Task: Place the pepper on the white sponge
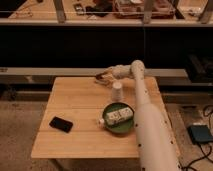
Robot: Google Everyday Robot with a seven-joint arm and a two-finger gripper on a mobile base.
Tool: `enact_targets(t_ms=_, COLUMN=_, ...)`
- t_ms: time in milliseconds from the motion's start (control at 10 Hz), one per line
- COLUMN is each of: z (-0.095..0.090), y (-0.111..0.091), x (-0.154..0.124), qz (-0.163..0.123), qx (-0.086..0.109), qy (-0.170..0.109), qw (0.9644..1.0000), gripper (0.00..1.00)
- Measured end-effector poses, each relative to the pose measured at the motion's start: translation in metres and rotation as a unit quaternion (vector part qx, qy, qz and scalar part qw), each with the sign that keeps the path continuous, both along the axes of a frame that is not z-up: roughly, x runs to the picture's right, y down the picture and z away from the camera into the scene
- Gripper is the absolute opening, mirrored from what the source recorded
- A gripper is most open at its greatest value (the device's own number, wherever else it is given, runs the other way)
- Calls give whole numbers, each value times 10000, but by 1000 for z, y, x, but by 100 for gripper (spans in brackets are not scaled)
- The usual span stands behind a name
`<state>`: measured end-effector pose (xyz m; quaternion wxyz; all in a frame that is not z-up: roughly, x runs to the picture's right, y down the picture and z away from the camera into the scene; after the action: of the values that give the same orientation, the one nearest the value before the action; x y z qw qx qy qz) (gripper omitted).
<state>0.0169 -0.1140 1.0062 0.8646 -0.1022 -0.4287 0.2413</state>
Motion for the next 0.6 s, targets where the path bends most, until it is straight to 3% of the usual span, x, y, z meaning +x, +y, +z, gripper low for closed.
enact_targets(t_ms=600, z=-4, y=-3, x=5, qz=-4, qx=-71, qy=25, qw=10000, gripper=80)
